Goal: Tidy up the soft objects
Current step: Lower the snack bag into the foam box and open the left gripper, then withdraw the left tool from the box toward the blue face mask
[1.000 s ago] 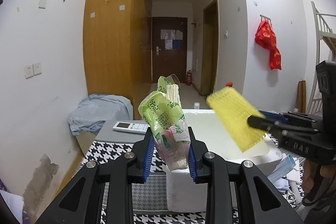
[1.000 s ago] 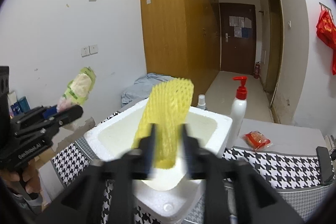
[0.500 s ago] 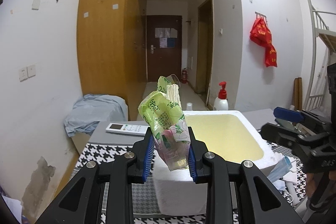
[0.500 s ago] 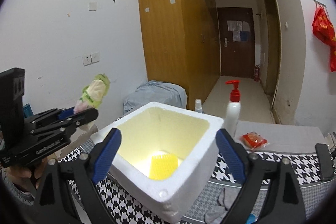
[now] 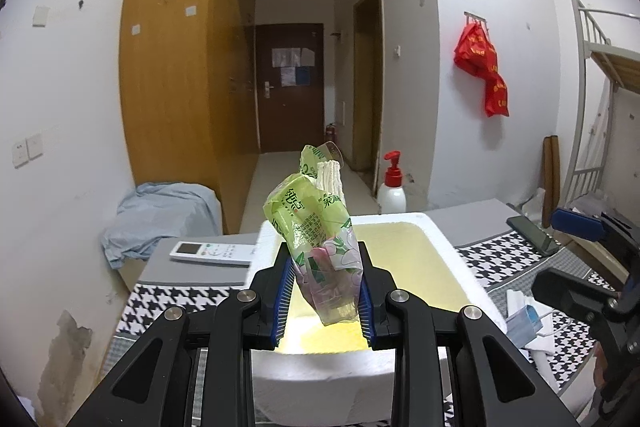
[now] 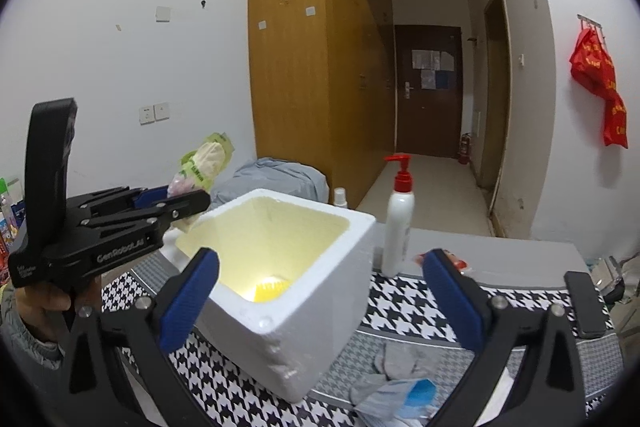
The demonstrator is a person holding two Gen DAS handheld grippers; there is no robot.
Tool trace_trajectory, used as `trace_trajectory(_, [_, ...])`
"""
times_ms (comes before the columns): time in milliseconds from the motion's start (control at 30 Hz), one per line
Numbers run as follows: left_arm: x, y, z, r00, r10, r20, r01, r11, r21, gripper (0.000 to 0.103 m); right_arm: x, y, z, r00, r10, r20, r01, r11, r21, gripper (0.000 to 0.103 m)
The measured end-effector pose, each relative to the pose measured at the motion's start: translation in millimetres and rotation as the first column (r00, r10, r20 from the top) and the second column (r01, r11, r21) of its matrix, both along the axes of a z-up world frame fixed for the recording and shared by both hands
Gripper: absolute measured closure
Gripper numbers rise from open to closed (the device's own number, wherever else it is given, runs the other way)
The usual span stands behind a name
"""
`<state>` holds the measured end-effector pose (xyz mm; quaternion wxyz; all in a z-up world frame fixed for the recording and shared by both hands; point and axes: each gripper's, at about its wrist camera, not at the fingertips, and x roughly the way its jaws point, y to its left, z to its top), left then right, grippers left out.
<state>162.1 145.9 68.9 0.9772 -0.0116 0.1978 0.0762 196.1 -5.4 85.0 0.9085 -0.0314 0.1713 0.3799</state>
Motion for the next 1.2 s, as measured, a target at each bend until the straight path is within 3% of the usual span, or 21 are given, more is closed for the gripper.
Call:
trace_trajectory(367, [18.8, -12.1, -4.6, 0.998, -0.053, -0.032, 0.052, 0.999, -0.011, 0.073, -0.1, -17.5, -6.9, 0.999, -0.048, -0.007, 0.048, 0.999, -0.01, 0.0])
trace_trajectory(667, [34.2, -14.3, -9.8, 0.998, -0.033, -0.061, 0.033, 0.999, 0.013, 0.069, 2.7, -34.1, -14.3, 0.996, -0.081, -0.026, 0.081, 0.997, 0.011, 0.0])
trace_trajectory(733, [37.9, -14.4, -10.9, 0.997, -0.021, -0.068, 0.023, 1.0, 0.022, 0.056, 2.7, -37.0, -15.5, 0.996, -0.087, -0.027, 0.087, 0.996, 0.011, 0.0])
trace_trajectory(800, [39.7, -14.6, -10.6, 0.998, 0.007, -0.064, -0.005, 0.999, 0.035, 0.025, 3.2, -39.7, -16.4, 0.995, -0.091, -0.029, 0.091, 0.996, 0.012, 0.0])
trace_trajectory(900, [35.5, -14.3, -7.2, 0.999, 0.041, -0.035, -0.04, 0.998, 0.05, 0.009, 4.5, -43.0, -16.1, 0.995, -0.097, -0.029, 0.098, 0.995, 0.015, 0.0])
trace_trajectory(1000, [29.3, -15.0, -4.4, 0.998, 0.054, -0.01, -0.053, 0.996, 0.069, 0.001, 5.1, -45.4, -16.4, 0.995, -0.098, -0.029, 0.099, 0.995, 0.021, 0.0])
trace_trajectory(1200, [15.1, -16.0, 0.7, 0.997, 0.07, 0.014, -0.071, 0.995, 0.072, 0.001, 3.2, -47.9, -17.3, 0.995, -0.099, -0.028, 0.1, 0.995, 0.021, 0.0])
